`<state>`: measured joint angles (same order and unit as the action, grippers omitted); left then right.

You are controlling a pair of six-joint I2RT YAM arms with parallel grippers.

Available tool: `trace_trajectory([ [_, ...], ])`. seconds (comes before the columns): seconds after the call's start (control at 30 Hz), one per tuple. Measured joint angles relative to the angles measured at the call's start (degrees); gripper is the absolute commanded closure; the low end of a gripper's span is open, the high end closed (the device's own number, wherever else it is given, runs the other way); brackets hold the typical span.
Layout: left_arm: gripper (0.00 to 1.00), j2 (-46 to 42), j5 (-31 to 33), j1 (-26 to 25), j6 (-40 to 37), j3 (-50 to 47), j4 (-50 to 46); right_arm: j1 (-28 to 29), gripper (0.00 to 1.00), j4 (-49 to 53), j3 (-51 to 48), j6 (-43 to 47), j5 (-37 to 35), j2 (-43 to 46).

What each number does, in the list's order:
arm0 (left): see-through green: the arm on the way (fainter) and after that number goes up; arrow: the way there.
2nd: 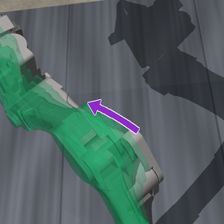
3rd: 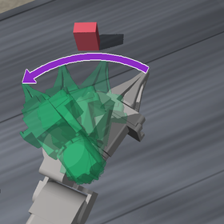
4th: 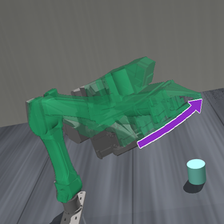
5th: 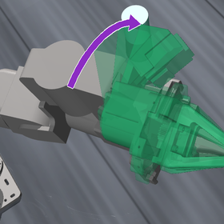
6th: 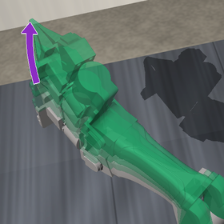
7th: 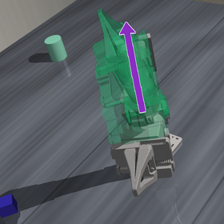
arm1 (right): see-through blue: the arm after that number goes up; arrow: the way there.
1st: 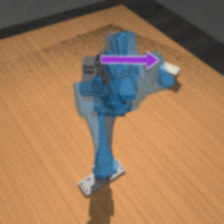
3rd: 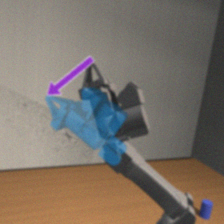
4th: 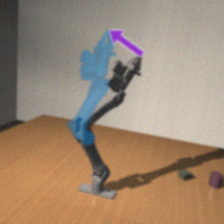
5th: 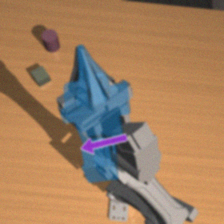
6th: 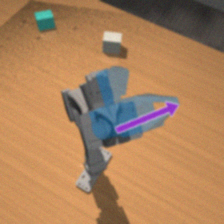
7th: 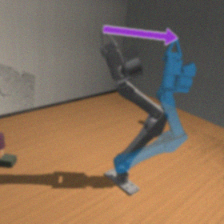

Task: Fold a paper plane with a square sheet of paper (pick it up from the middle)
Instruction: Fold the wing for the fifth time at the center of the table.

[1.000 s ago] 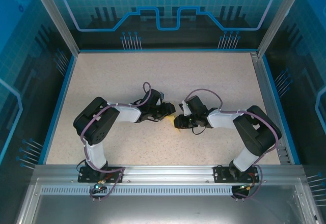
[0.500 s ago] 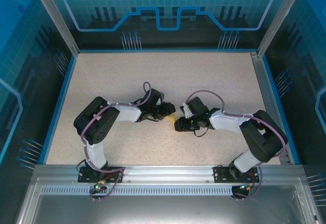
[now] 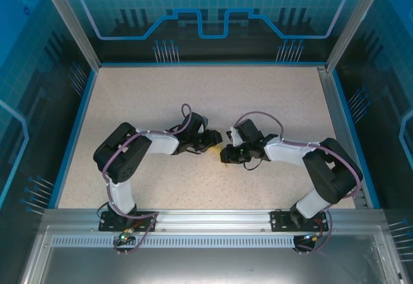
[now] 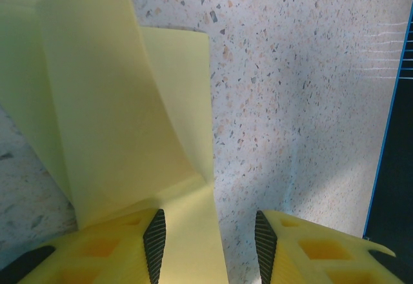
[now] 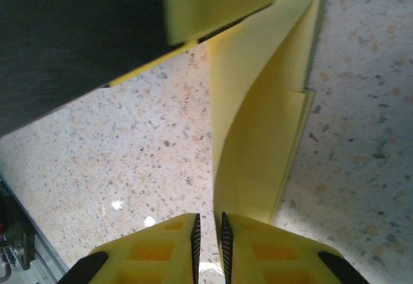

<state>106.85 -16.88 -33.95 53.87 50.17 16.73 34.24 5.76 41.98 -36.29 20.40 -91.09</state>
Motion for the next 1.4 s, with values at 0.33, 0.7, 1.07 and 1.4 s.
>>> trace_trajectory([
  [0.33, 0.55, 0.09, -0.15, 0.04, -0.02, 0.28, -0.46, -1.66, 0.95, -3.56, -2.27, -1.31, 2.73, -1.29],
  [0.7, 0.56, 0.59, -1.25, 0.04, 0.0, 0.79, -0.66, -4.42, 0.93, -9.16, -7.19, -0.74, 9.11, -1.97],
  [1.07, 0.56, 0.81, -2.1, 0.28, -0.02, 1.14, -1.14, -4.83, 0.86, -8.63, -6.93, 1.38, 10.8, -2.99],
  [1.4, 0.56, 1.11, -2.78, 0.48, -0.02, 1.57, -1.62, -4.22, 0.82, -0.61, -4.35, 2.54, 8.39, -2.58],
])
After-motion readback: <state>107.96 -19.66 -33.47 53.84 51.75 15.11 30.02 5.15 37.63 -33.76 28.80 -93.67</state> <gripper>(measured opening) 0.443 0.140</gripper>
